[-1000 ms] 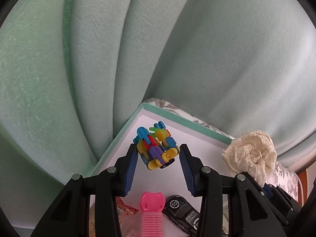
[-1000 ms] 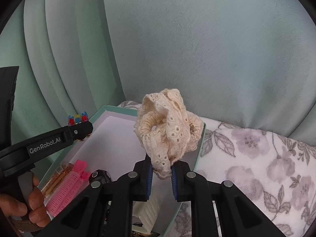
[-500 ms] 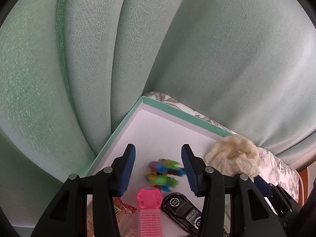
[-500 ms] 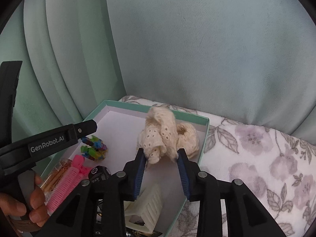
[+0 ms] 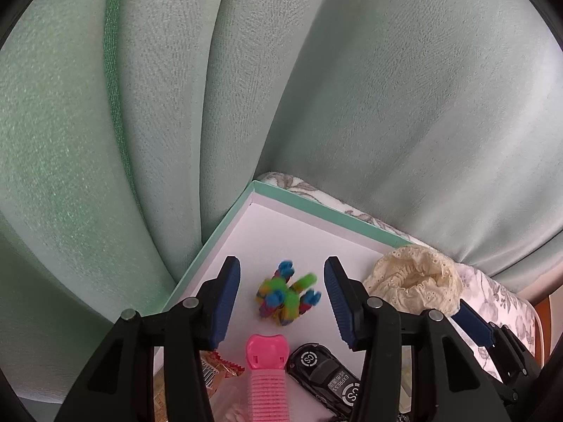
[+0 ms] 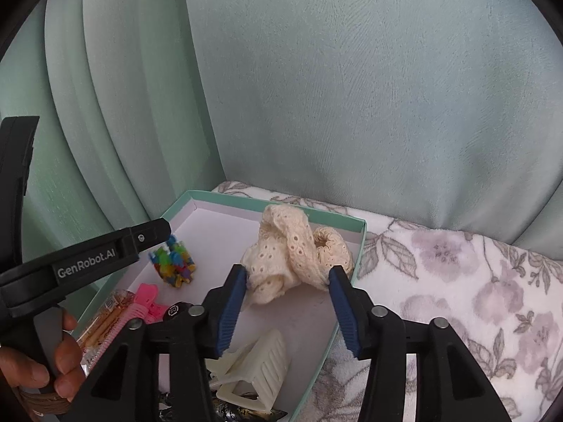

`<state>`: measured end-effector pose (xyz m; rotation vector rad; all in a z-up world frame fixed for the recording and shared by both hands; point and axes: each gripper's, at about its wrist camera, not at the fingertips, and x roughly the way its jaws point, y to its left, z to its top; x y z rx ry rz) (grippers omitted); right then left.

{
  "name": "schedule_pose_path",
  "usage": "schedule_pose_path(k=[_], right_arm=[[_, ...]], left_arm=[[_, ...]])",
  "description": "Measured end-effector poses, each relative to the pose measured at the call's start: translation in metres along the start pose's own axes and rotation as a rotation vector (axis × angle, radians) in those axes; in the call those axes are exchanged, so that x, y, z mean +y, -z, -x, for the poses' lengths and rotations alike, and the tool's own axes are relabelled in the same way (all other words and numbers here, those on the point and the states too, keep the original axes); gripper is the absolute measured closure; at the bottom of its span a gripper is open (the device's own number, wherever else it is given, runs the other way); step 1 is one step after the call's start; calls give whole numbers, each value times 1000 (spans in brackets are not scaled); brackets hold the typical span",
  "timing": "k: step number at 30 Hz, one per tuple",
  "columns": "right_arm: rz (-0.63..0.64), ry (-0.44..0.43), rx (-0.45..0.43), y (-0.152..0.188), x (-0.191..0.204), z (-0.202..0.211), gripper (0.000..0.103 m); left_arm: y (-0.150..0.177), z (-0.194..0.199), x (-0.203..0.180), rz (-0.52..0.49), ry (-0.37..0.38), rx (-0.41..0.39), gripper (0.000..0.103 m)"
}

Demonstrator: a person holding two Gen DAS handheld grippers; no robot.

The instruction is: Organize objects

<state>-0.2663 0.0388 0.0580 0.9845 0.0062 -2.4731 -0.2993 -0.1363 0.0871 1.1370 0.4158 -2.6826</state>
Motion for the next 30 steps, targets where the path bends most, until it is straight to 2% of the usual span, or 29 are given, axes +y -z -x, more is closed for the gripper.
schedule_pose_path(k=[1, 5, 7, 17, 20, 21, 22, 25, 27, 30], right_arm=[[0, 0, -2, 0, 0, 1, 48], [1, 6, -7, -1, 1, 0, 45], [-1, 15, -5, -2, 0, 2, 39], [-26, 25, 1, -2, -9, 1, 36], [-25, 24, -1, -2, -9, 1, 28], [-24, 25, -2, -2, -9, -2, 25], [-24, 26, -2, -2, -9, -2, 22], [-34, 29, -6, -2, -11, -4, 12], [-41, 30, -7, -2, -13, -3, 8], [-50, 34, -7, -2, -14, -4, 3]], left_arm=[[0, 2, 0, -1, -3, -1, 48], [0, 6, 0, -1, -10, 0, 47], [0, 5, 0, -1, -14, 2, 46], [0, -2, 0, -5, -38, 9, 41], [1, -3, -1, -9, -42, 10, 36], [1, -3, -1, -10, -45, 10, 28], [1, -3, -1, -11, -47, 8, 25], [0, -2, -1, -12, -45, 4, 22], [0, -2, 0, -9, -50, 5, 18], [1, -4, 2, -3, -52, 10, 18]])
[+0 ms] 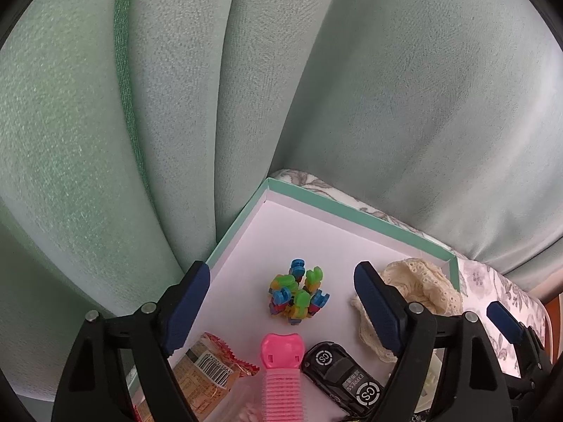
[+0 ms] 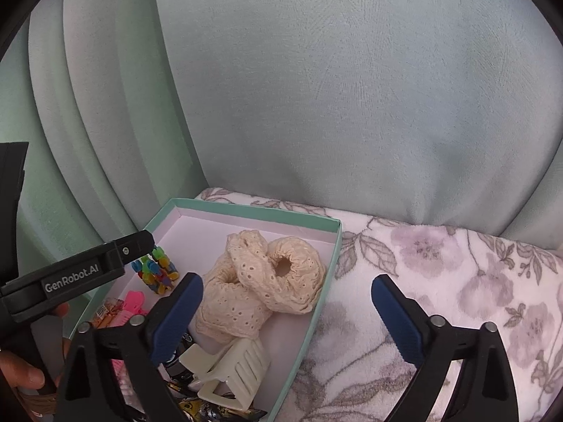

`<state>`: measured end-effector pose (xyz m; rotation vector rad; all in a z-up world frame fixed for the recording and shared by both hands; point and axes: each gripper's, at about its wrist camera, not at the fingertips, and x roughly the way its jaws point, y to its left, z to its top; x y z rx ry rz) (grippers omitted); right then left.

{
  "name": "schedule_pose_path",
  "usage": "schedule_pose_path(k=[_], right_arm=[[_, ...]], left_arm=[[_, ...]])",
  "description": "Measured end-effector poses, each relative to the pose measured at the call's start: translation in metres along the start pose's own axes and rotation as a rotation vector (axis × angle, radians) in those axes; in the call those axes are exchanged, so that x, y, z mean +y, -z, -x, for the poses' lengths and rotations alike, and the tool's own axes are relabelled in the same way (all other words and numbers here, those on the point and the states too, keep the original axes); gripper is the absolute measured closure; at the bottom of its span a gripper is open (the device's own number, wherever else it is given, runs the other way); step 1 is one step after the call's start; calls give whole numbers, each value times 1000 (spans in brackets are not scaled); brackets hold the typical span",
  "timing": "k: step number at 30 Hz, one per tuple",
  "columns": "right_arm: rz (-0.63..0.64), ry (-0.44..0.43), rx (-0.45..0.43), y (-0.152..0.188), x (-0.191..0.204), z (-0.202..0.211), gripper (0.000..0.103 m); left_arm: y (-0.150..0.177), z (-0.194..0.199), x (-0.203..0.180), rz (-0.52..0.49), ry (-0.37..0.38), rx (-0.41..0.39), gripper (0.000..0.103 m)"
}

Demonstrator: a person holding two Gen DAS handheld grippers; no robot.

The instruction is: Organize objects

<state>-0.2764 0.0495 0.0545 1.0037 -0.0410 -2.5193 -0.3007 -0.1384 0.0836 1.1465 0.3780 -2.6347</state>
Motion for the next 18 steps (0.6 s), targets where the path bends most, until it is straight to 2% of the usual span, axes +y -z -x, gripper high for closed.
schedule_pose_path(k=[2, 3, 4, 5, 18], right_arm=[[-4, 4, -1, 0, -2, 2, 0], [-5, 6, -1, 0, -3, 1, 0], [-7, 8, 0, 1, -4, 2, 0], [-8, 9, 0, 0, -5, 5, 0], [-18, 16, 8, 1, -7, 3, 0]], left_arm=[[0, -1, 1, 5, -1, 2, 18], [0, -1, 2, 6, -1, 2, 15], [1, -1, 2, 6, 1, 2, 9], [1, -2, 2, 7, 4, 0, 8], [1, -2, 1, 3, 7, 5, 8]])
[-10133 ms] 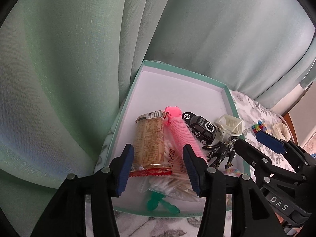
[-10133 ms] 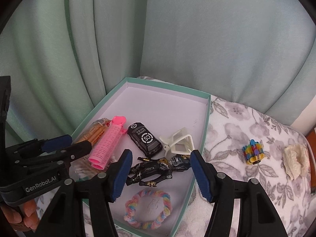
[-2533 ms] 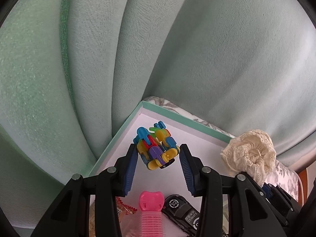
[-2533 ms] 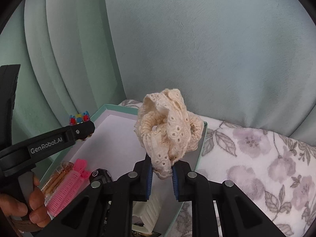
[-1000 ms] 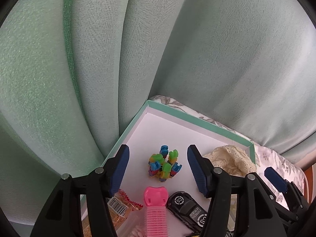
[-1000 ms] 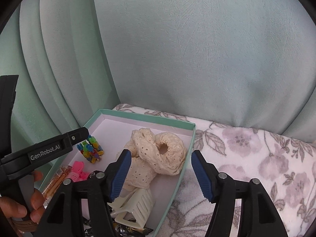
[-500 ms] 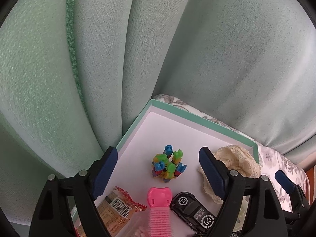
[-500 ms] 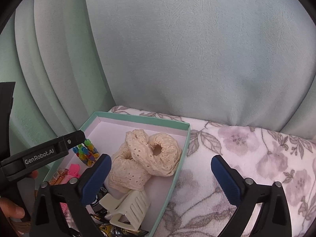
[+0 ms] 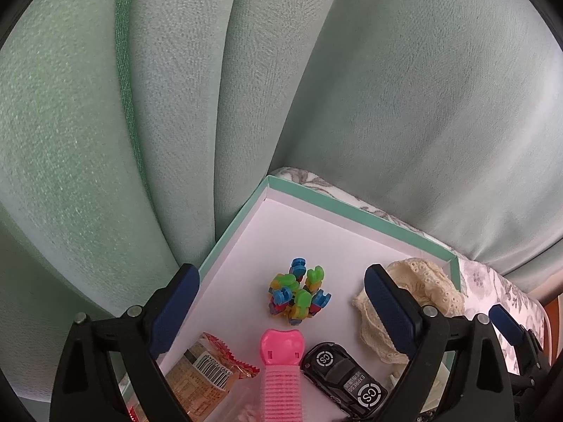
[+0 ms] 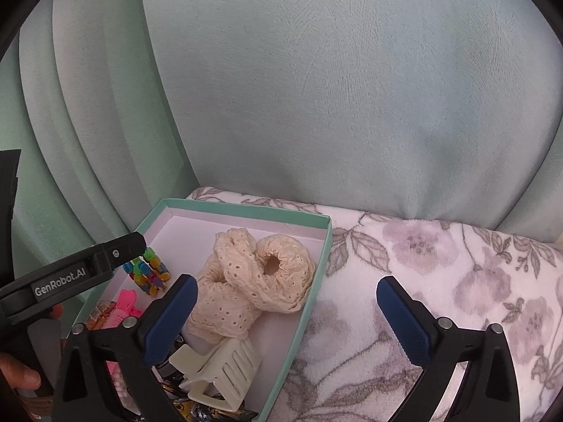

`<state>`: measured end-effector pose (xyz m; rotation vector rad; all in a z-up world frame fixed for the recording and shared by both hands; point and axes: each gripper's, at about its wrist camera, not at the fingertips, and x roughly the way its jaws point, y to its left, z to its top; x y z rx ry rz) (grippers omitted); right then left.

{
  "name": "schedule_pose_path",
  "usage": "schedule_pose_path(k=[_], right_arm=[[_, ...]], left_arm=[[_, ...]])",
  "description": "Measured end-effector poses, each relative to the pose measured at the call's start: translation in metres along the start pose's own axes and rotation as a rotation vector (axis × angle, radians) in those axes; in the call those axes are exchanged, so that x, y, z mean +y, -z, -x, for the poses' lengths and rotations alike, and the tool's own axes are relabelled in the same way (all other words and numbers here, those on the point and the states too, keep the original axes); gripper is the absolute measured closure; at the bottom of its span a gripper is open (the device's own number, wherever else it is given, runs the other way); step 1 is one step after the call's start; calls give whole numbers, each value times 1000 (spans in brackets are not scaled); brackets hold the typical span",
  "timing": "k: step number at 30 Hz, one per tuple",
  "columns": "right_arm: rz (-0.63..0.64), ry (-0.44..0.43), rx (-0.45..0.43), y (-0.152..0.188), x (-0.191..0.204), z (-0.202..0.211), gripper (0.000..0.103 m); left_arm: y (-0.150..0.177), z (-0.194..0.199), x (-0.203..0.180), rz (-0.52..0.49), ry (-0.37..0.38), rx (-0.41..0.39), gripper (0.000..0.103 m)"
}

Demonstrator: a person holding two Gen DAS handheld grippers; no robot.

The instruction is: Organize objects

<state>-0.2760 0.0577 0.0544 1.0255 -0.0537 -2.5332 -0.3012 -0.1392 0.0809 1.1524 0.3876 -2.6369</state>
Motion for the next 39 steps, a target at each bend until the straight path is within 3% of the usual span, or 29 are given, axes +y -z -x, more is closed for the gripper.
schedule_pose_path(k=[7, 16, 26, 39], right_arm=[[3, 4, -9, -2, 1, 5, 0], [-10, 39, -21, -8, -8, 44, 0], [-60, 101, -51, -4, -22, 108, 0], [-61, 147, -61, 27, -13, 182, 0]], left_arm=[[-1, 6, -3, -12, 11, -12, 8], [-2, 30, -21, -44, 32, -45, 8], [6, 81, -41, -100, 82, -67, 8], [41, 153, -49, -168, 140, -71, 8]])
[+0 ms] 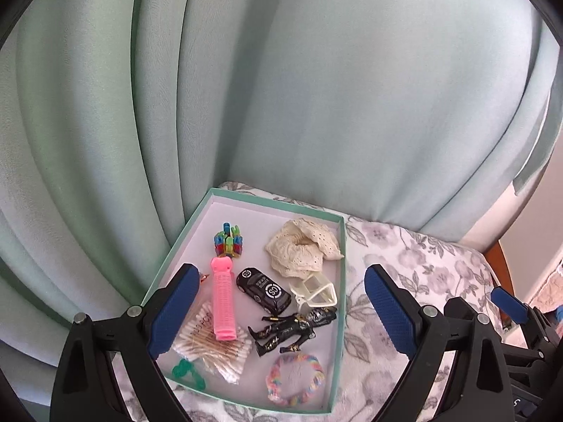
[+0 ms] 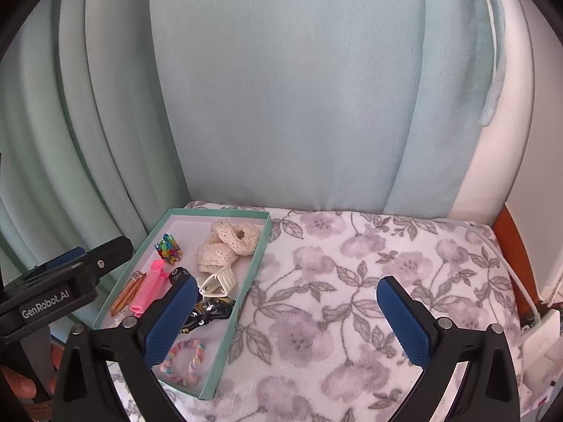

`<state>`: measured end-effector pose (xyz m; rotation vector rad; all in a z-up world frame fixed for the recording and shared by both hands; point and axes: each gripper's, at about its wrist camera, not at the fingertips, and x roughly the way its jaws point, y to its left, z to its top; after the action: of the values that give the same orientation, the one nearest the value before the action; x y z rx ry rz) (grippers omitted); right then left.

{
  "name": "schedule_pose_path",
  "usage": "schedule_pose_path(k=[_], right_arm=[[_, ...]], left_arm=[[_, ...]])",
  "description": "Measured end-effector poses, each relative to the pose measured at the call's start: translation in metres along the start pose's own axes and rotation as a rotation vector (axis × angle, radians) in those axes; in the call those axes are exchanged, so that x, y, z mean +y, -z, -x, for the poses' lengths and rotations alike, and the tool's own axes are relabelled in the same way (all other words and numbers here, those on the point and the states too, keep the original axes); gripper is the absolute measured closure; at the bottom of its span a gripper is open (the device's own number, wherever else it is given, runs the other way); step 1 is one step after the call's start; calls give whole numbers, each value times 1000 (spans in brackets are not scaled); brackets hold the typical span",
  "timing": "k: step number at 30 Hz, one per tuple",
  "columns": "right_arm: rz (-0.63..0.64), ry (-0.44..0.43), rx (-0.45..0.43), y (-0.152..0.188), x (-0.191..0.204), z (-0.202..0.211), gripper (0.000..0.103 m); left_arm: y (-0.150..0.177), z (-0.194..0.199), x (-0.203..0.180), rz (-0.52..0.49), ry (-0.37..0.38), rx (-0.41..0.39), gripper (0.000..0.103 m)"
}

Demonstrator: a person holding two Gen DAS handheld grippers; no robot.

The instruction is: Organize objects

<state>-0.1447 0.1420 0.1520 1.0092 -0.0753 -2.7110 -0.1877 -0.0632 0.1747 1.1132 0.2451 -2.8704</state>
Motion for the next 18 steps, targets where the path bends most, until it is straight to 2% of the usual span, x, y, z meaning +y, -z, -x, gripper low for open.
schedule_pose_path(k=[8, 18], right_arm=[[-9, 16, -12, 18, -4, 40, 0], [-19, 35, -4, 51, -10, 75, 0]], left_arm=[[22, 39, -16, -61, 27, -3, 8], [60, 70, -24, -130, 33, 10, 8]])
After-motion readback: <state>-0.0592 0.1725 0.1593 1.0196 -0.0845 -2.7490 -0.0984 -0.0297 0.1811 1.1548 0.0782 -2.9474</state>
